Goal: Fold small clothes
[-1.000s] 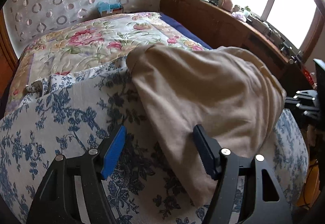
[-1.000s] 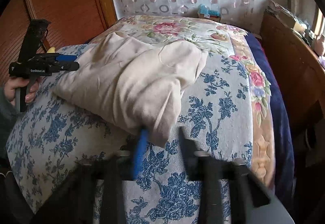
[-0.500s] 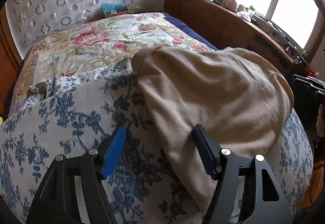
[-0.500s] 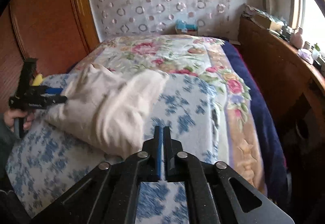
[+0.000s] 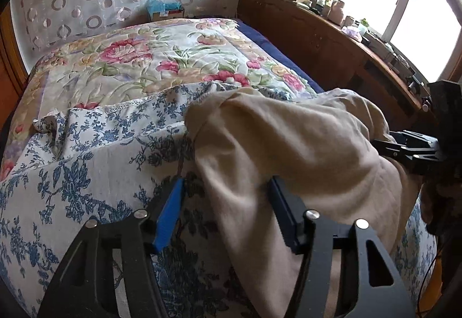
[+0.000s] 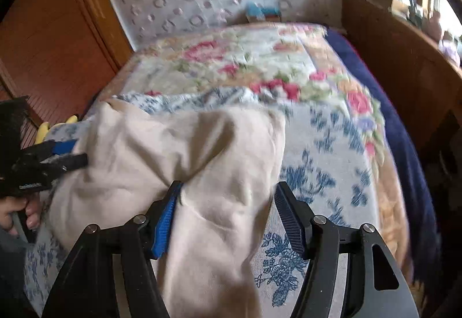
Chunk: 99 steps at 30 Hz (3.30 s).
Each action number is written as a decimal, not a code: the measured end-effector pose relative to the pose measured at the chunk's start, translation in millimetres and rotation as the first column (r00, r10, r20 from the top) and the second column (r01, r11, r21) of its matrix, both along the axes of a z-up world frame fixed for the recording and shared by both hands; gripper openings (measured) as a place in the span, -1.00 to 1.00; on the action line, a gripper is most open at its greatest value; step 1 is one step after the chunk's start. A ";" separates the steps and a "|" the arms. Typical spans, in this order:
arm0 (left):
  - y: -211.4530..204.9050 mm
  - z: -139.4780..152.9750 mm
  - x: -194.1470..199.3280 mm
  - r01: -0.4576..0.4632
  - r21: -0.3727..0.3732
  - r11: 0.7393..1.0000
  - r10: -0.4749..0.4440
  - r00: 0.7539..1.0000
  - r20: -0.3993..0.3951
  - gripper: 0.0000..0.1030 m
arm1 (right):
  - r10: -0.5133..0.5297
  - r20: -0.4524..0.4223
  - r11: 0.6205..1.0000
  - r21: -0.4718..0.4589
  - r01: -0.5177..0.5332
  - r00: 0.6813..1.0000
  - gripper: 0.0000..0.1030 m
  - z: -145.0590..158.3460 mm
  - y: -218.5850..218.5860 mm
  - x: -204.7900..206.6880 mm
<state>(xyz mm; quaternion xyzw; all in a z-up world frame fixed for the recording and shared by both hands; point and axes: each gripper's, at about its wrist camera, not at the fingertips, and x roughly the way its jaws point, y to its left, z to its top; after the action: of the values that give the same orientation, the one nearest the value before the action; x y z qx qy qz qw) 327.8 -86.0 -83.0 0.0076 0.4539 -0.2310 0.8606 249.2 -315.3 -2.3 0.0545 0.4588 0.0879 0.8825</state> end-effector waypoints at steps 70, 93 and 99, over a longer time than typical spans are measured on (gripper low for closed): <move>262.5 29.7 -209.9 -0.591 -0.044 0.805 0.581 0.772 0.258 -0.73 | 0.694 0.262 0.719 -0.215 -0.661 0.670 -0.03 21.4 360.5 104.9; 127.9 104.9 -243.1 -0.394 -0.044 0.918 0.370 0.808 0.458 0.58 | 0.282 0.408 0.957 -0.054 -0.285 0.868 0.40 31.8 146.1 -142.6; 96.2 126.6 -255.7 -0.362 -0.058 0.931 0.340 0.794 0.503 0.58 | 0.168 0.459 0.983 -0.016 -0.181 0.872 0.40 51.0 129.1 -196.4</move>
<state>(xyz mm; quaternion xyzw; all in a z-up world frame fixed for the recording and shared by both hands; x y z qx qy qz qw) 72.1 10.2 43.6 0.0011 0.2108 -0.0480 0.9763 52.7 -186.2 48.7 0.0026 0.2394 0.1836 0.9534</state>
